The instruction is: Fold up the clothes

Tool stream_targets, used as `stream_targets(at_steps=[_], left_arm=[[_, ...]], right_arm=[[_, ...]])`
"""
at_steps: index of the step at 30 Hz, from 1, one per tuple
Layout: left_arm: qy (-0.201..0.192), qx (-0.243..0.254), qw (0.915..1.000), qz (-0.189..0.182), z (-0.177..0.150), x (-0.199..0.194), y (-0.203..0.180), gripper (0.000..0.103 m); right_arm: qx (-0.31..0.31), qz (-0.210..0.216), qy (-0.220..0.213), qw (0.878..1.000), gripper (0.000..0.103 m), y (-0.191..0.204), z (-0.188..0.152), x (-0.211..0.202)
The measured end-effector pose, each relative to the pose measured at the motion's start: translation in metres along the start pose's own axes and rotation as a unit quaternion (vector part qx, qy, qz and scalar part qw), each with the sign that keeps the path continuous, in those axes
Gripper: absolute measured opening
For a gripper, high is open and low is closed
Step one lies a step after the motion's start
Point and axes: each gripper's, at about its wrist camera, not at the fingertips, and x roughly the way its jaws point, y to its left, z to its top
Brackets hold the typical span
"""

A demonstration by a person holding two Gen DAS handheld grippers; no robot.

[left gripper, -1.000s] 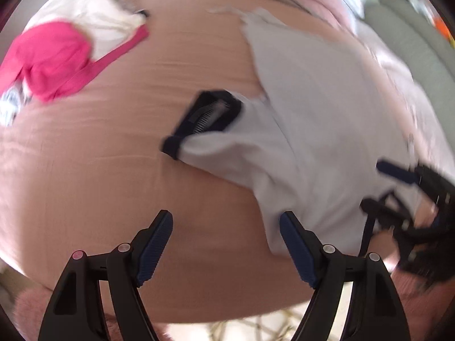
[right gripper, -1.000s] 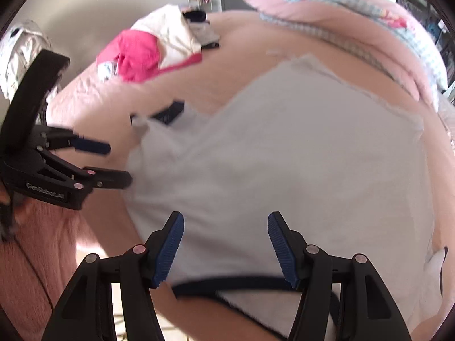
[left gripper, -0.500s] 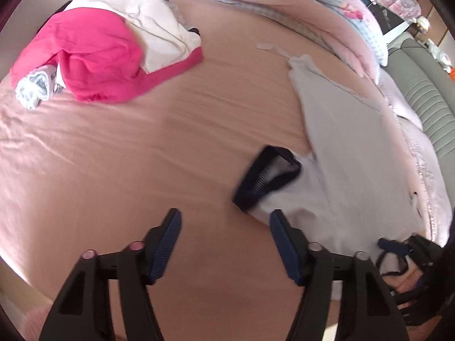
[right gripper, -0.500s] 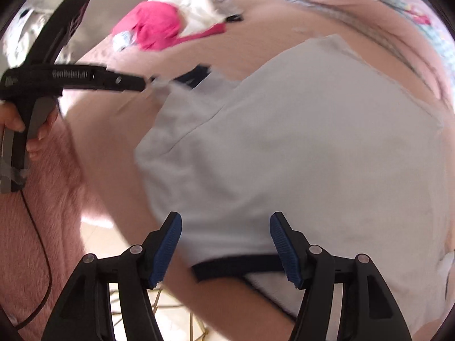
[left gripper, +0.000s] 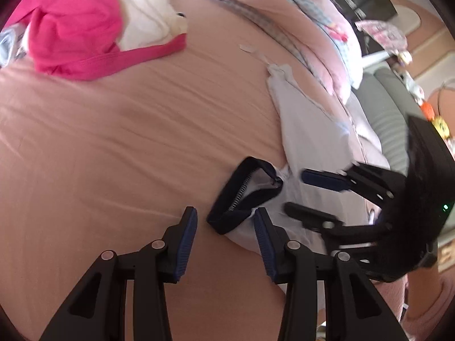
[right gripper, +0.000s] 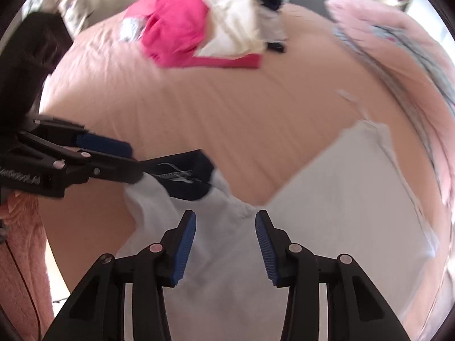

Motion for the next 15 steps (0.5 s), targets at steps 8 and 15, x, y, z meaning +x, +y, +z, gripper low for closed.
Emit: stream_targets(at_steps=[8,15], left_arm=[[0.018,0.160,0.9827,0.091,-0.013,0.008,-0.022,0.030],[-0.023,0.140,0.9790,0.147,-0.009,-0.005,-0.019,0.030]], right_arm=[[0.014,-0.046,-0.019,0.999,0.043,-0.012,0.018,0.022],[0.099,-0.065,-0.031,0.993,0.043,-0.061,0.026,0.026]])
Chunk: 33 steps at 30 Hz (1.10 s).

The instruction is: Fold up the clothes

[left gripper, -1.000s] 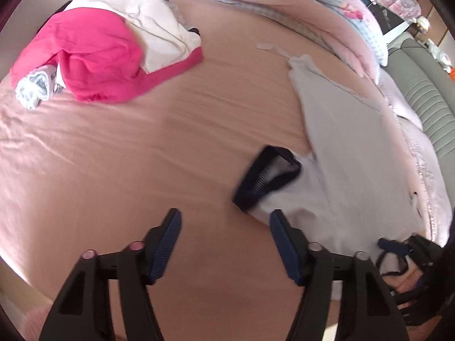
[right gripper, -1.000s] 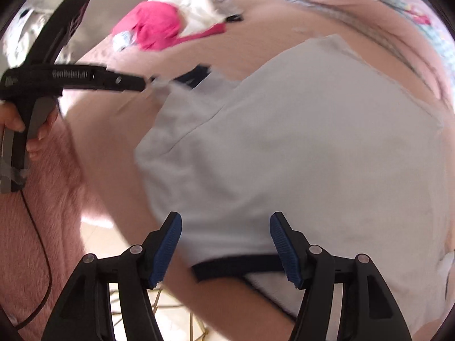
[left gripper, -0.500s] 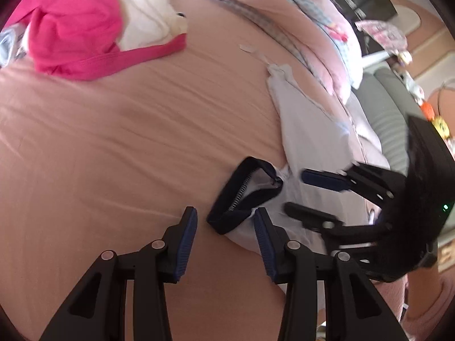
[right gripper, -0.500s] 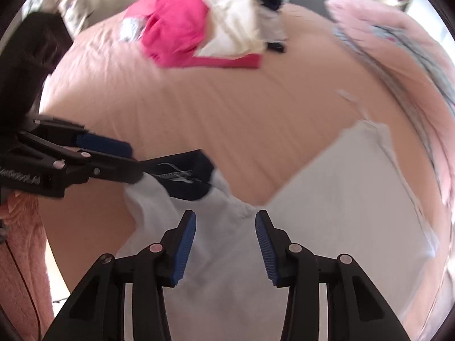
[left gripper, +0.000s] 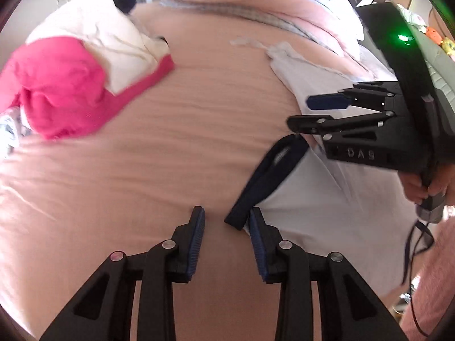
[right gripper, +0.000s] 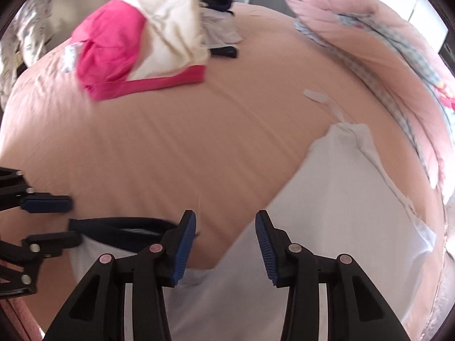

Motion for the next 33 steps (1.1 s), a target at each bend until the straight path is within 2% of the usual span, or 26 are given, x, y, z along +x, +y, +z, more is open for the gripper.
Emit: stream_targets(at_steps=[2,4,6,8,10,12,14,17,19,21,26,28,30,33], left_arm=[[-0.014,-0.007,0.9999,0.006,0.001,-0.003,0.002,0.030],[-0.027,-0.024,0.9993,0.004,0.003,-0.003,0.007,0.030],[-0.021,-0.049,0.9982,-0.028,0.009,0.006,0.016,0.030],[0.002,-0.072,0.9948,-0.071,0.009,0.013,0.022,0.030],[0.021,-0.074,0.9921,-0.099,0.005,0.015,0.022,0.030],[0.030,-0.055,0.9934,-0.097,0.001,0.015,0.016,0.030],[0.032,-0.050,0.9934,-0.099,0.000,0.016,0.012,0.030],[0.028,-0.050,0.9937,-0.097,0.000,0.019,0.006,0.027],[0.016,-0.021,0.9975,-0.066,0.000,0.017,-0.003,0.012],[0.004,-0.012,0.9986,-0.051,0.002,0.018,-0.007,0.007],[-0.023,-0.027,0.9985,-0.042,0.011,0.018,-0.003,0.007],[-0.039,-0.016,0.9986,-0.031,0.013,0.014,-0.006,0.010],[-0.039,0.000,0.9990,-0.019,0.015,0.011,-0.007,0.015],[-0.033,-0.028,0.9990,0.007,0.018,0.012,0.005,0.036]], right_arm=[[0.025,0.013,0.006,1.000,0.043,-0.013,0.004,0.000],[0.026,0.052,-0.005,0.998,0.043,-0.013,0.001,-0.015],[0.027,0.091,-0.016,0.995,0.043,-0.014,-0.002,-0.029],[-0.026,0.091,0.012,0.995,0.043,0.001,-0.007,-0.031],[-0.082,0.062,0.039,0.994,0.043,0.017,-0.015,-0.021],[-0.108,0.042,0.059,0.992,0.043,0.023,-0.022,-0.007],[-0.104,0.028,0.060,0.992,0.043,0.025,-0.022,0.006],[-0.061,0.028,0.034,0.997,0.043,0.019,-0.017,0.013],[-0.013,0.035,0.018,0.999,0.043,0.009,-0.014,0.016],[0.042,0.050,0.007,0.998,0.043,-0.005,-0.012,0.018],[0.131,0.066,-0.032,0.989,0.043,-0.039,-0.016,-0.011],[0.150,0.071,-0.033,0.986,0.043,-0.046,-0.027,-0.029],[0.167,0.079,-0.027,0.982,0.043,-0.049,-0.040,-0.045],[0.188,0.112,-0.005,0.976,0.043,-0.037,-0.067,-0.050]])
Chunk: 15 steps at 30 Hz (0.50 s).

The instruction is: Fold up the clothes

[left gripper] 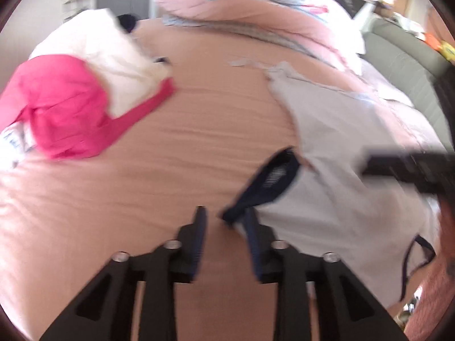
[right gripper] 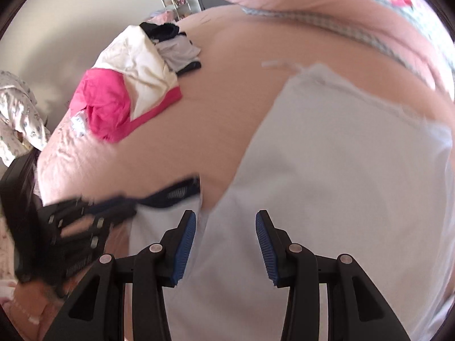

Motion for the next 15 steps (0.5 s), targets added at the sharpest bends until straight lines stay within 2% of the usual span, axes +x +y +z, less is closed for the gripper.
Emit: stream_targets(at_steps=[1,4,5,6,8,9,11,13,14,15], left_arm=[[0.001,-0.022,0.9997,-0.009,0.000,-0.002,0.008,0.041],[0.009,-0.082,0.9920,-0.096,-0.001,-0.005,0.024,0.040],[0.016,-0.079,0.9886,-0.127,-0.004,-0.006,0.019,0.040],[0.025,-0.066,0.9884,-0.134,-0.007,-0.006,0.012,0.040],[0.047,-0.014,0.9935,-0.103,-0.017,-0.001,-0.008,0.041],[0.041,0.000,0.9965,-0.072,-0.016,0.000,-0.009,0.040],[0.029,0.030,0.9991,-0.011,-0.015,0.003,-0.013,0.038],[0.017,0.055,0.9972,0.048,-0.013,0.004,-0.015,0.038],[0.014,0.037,0.9975,0.058,-0.011,0.001,-0.006,0.038],[0.017,0.007,0.9993,0.034,-0.009,-0.001,0.003,0.038]], right_arm=[[0.002,0.008,0.009,1.000,0.043,0.006,-0.009,0.003],[-0.041,0.001,0.014,0.999,0.043,0.025,-0.041,0.005],[-0.057,-0.002,0.011,0.998,0.043,0.034,-0.050,0.006],[-0.069,-0.003,0.007,0.998,0.043,0.041,-0.057,0.008],[-0.091,-0.022,0.021,0.995,0.043,0.055,-0.068,0.022],[-0.102,-0.032,0.028,0.994,0.045,0.062,-0.073,0.029],[-0.140,-0.060,0.015,0.988,0.047,0.077,-0.081,0.029],[-0.150,-0.048,0.026,0.987,0.047,0.081,-0.077,0.024],[-0.155,-0.041,0.031,0.987,0.047,0.083,-0.075,0.022],[-0.147,-0.041,0.021,0.988,0.047,0.081,-0.069,0.017]])
